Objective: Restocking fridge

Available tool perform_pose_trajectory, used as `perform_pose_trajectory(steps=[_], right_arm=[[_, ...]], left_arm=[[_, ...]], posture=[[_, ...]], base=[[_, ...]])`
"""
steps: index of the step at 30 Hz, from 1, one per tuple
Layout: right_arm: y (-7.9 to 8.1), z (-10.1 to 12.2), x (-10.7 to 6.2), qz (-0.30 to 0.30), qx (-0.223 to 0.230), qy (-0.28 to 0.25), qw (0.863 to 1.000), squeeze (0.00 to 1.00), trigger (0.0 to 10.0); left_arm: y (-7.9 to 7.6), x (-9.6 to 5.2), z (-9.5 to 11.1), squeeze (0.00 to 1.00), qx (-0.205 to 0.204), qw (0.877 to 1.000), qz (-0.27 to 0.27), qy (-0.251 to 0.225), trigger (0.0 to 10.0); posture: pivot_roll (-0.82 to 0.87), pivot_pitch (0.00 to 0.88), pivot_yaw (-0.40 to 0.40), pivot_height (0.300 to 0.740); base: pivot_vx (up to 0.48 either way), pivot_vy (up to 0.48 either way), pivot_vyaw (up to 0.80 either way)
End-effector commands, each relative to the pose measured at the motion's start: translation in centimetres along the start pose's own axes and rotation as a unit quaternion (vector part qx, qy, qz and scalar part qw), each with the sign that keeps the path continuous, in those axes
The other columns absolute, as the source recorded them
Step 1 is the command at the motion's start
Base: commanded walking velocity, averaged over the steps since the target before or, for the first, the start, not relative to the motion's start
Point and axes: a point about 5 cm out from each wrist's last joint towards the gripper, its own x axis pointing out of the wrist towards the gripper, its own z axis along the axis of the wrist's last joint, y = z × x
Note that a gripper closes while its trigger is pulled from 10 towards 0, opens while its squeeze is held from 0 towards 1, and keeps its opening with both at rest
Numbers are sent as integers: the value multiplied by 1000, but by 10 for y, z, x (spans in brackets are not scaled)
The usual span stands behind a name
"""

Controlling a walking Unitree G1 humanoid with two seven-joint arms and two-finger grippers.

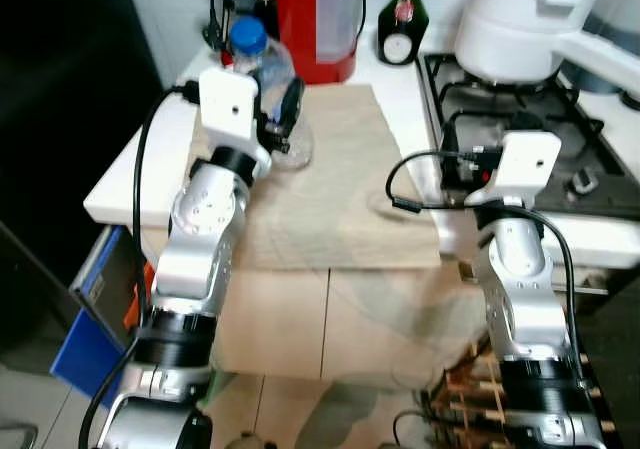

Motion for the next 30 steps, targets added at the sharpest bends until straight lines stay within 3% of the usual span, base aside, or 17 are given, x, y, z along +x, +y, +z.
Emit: perform_pose_trajectory(steps=[1, 10, 21, 30], right_arm=[[6, 6, 3, 13, 7, -14, 1000, 129, 10000], [6, 5, 4, 16, 4, -8, 1000, 157, 10000], [3, 1, 5, -2, -1, 5, 1000, 118, 10000], [2, -2, 5, -9, -5, 11, 1000, 102, 10000]], left_arm=[[0, 1, 11, 0, 2, 1000, 3, -23, 10000], [-4, 0, 14, 0, 3, 999, 0, -34, 10000], [-16, 1, 16, 0, -10, 999, -20, -37, 10000], [-16, 1, 15, 0, -11, 999, -25, -34, 10000]], posture=[[-112, 7, 13, 740], [-111, 3, 10, 740], [-113, 1, 15, 740], [-112, 4, 17, 740]], base=[[-285, 0, 0], [-294, 0, 0], [-342, 0, 0], [-360, 0, 0]])
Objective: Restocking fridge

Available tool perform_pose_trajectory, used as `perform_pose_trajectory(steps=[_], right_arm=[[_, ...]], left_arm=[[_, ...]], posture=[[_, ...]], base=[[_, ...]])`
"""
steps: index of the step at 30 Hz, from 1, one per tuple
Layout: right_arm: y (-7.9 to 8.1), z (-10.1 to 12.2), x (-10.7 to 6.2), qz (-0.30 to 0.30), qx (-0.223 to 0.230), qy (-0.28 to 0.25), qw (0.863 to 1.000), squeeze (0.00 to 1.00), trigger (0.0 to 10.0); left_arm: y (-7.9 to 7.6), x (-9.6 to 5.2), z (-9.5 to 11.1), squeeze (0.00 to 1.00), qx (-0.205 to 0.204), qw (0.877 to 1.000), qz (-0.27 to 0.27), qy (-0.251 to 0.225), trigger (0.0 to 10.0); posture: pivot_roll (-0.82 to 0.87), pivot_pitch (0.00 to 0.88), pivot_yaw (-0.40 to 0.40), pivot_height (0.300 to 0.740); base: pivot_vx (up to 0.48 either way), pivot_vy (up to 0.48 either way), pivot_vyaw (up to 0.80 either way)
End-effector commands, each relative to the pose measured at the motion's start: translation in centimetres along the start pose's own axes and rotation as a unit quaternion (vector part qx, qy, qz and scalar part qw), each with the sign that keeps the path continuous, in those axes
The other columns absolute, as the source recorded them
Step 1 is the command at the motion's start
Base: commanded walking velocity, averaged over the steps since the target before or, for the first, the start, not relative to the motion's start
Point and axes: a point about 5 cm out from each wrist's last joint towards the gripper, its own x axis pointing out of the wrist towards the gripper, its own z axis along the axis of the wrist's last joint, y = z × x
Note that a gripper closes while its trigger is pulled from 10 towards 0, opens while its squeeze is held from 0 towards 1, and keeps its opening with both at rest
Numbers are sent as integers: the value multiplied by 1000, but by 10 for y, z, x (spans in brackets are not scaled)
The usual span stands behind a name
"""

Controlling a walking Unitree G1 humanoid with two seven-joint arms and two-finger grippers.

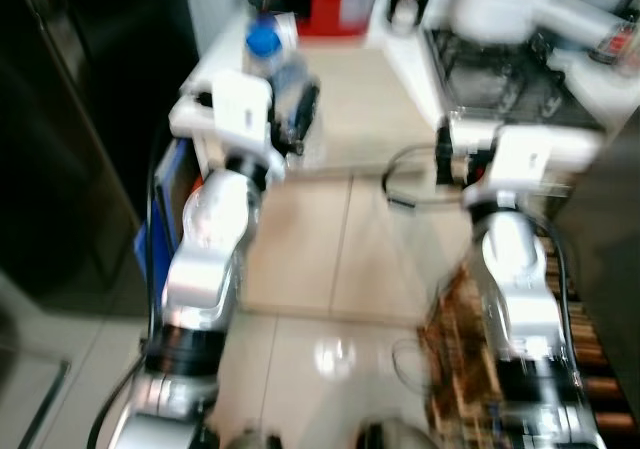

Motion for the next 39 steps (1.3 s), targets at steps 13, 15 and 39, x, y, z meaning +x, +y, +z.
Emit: perform_pose_trajectory(steps=[13, 15, 39], right_arm=[[-1, -5, -4, 0, -9, 8, 1000, 110, 10000], [-1, -5, -5, 0, -10, 9, 1000, 106, 10000], [-1, -4, -11, 17, -13, -5, 1000, 118, 10000]], left_arm=[[-2, -1, 1, 0, -3, 1000, -8, -2, 10000], [-3, -3, 0, 0, -13, 1000, -13, 1, 10000], [-17, -13, -6, 0, -35, 998, -53, 13, 10000]], posture=[[-115, 11, 19, 740], [-116, 13, 19, 740], [-122, 29, 19, 740]], base=[[-314, 0, 0], [0, 0, 0], [0, -240, 0]])
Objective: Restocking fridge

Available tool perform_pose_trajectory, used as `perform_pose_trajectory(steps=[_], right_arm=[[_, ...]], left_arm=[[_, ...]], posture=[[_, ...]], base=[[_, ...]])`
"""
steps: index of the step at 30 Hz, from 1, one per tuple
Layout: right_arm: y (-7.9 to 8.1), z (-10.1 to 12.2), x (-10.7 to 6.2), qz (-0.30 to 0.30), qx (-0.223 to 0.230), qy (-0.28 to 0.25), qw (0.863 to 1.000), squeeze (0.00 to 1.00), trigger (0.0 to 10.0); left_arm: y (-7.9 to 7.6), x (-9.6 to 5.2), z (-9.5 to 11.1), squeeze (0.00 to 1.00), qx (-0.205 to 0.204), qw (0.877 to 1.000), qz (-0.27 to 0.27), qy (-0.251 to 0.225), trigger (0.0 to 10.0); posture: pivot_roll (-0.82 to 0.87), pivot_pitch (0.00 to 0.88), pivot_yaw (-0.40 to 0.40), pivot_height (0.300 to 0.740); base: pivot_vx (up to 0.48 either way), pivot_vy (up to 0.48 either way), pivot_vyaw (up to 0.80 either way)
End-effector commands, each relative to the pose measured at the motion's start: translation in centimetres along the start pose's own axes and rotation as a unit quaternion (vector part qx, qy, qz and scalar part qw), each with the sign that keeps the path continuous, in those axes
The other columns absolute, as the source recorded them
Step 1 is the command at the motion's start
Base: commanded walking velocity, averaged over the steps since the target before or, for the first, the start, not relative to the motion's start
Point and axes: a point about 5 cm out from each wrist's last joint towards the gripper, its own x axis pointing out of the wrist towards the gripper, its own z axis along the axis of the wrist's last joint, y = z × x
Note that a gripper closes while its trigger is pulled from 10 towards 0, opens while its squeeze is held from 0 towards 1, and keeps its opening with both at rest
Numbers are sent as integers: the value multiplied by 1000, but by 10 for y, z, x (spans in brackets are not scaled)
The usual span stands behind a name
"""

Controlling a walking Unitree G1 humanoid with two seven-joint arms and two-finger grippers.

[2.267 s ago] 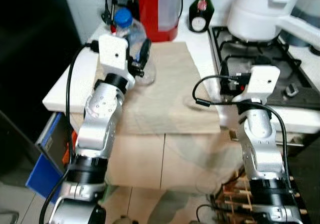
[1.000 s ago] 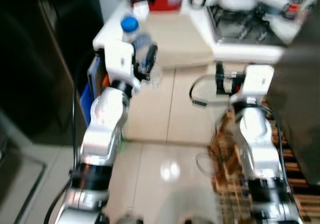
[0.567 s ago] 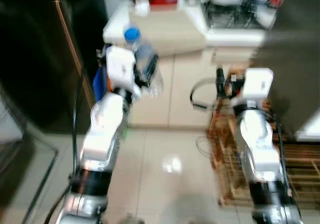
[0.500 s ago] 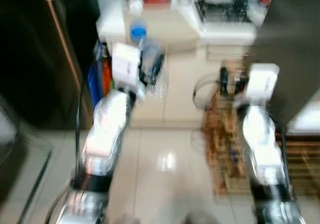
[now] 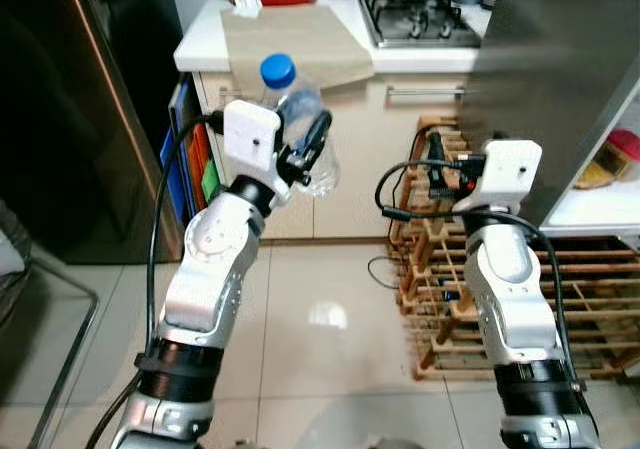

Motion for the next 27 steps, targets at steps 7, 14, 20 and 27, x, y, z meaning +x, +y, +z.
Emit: perform_pose_trajectory(steps=[7, 14, 20, 27], right_arm=[[-6, 3, -2, 0, -3, -9, 1000, 122, 10000], [-13, -5, -6, -9, 11, 11, 1000, 129, 10000], [-10, -3, -6, -1, 25, 5, 1000, 125, 10000], [-15, -8, -9, -9, 20, 19, 1000, 133, 10000]], left_arm=[[-8, 3, 10, 0, -14, 1000, -17, -19, 10000], [-8, 2, 8, 0, -23, 1000, -15, -14, 10000], [-10, 4, 8, 0, -22, 999, -24, -11, 10000], [-10, 5, 6, 0, -23, 999, -24, -7, 10000]], posture=[[-132, 36, 15, 740], [-132, 29, 14, 740], [-136, 28, 19, 740], [-141, 30, 19, 740]], base=[[0, -480, 0], [0, -480, 0], [0, -480, 0], [0, -443, -272]])
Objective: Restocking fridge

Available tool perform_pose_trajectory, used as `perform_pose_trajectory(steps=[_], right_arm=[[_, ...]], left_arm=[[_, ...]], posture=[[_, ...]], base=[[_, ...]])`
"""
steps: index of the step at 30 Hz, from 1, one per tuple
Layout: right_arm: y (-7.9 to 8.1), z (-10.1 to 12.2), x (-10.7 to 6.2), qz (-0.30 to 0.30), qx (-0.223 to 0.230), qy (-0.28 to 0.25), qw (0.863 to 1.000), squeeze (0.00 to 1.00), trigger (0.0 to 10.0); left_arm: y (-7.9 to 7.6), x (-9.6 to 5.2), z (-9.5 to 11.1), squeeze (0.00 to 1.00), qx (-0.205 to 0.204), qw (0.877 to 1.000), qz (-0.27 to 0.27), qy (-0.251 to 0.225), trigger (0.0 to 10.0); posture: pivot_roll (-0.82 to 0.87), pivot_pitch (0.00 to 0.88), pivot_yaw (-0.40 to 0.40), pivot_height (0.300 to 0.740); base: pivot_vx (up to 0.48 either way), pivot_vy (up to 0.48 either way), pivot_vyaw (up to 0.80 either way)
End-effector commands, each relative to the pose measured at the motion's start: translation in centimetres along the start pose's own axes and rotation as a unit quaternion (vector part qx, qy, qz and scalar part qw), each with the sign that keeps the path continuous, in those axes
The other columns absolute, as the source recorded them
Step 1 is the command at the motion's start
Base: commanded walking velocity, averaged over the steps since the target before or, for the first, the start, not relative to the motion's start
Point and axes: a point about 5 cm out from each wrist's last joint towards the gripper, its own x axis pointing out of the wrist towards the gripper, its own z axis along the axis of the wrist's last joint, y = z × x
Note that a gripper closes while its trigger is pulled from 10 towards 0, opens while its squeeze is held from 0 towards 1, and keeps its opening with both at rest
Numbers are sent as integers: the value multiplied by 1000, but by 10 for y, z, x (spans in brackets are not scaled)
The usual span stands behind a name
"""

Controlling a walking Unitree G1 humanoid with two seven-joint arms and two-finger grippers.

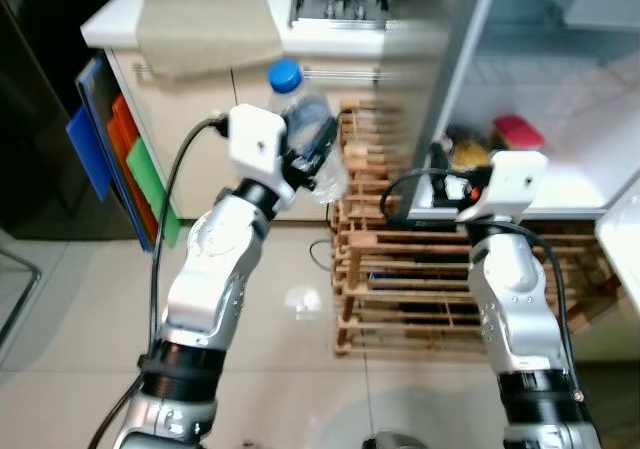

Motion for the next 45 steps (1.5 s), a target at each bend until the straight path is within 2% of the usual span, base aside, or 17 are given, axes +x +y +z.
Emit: perform_pose_trajectory(steps=[1, 6, 9, 10, 16, 23, 25, 38, 42, 43, 45], right_arm=[[-15, -1, -4, -22, -7, 6, 1000, 129, 10000], [-25, -4, -9, -41, -18, 11, 999, 133, 10000], [-28, -6, -12, -44, -18, 18, 999, 137, 10000], [-28, -7, -13, -45, -16, 20, 999, 141, 10000], [-29, -8, -14, -48, -18, 22, 998, 145, 10000], [-28, -5, -13, -48, -22, 14, 998, 141, 10000], [-25, -3, -13, -39, -29, 7, 999, 141, 10000], [-27, -2, -14, -46, -27, 14, 998, 133, 10000], [-31, -5, -18, -58, -29, 15, 998, 133, 10000], [-34, -8, -23, -66, -24, 22, 997, 137, 10000], [-37, -10, -27, -71, -19, 27, 997, 137, 10000]], left_arm=[[-11, 6, 4, 0, 0, 1000, -18, -8, 10000], [-8, 7, 1, 0, 11, 1000, -14, 2, 10000], [-5, 7, -12, 0, -2, 998, -29, 53, 10000], [0, 7, -15, 0, -5, 997, -36, 62, 10000], [12, 9, -18, 0, -15, 996, -54, 68, 10000], [8, 10, -22, 0, -19, 996, -60, 68, 10000], [9, 11, -20, 0, -4, 997, -54, 56, 10000], [3, 14, -24, 0, -12, 996, -65, 54, 10000], [8, 12, -31, 0, -14, 997, -38, 70, 10000], [17, 4, -38, 0, -36, 995, -1, 89, 10000], [23, -6, -45, 0, -52, 993, 33, 105, 10000]], posture=[[-143, 30, 19, 740], [-145, 31, 18, 740], [-150, 30, 16, 740], [-150, 30, 16, 740], [-157, 27, 20, 740], [-164, 30, 21, 740], [-166, 30, 18, 740], [-178, 35, 21, 740], [-182, 35, 36, 740], [-185, 33, 48, 740], [-181, 34, 48, 740]], base=[[0, 0, -650], [0, 0, -643], [0, 0, -644], [0, 0, -644], [0, 56, -645], [0, 460, -643], [0, 0, 0], [0, 0, -120], [0, 0, -775], [0, 0, -775], [0, 0, -769]])
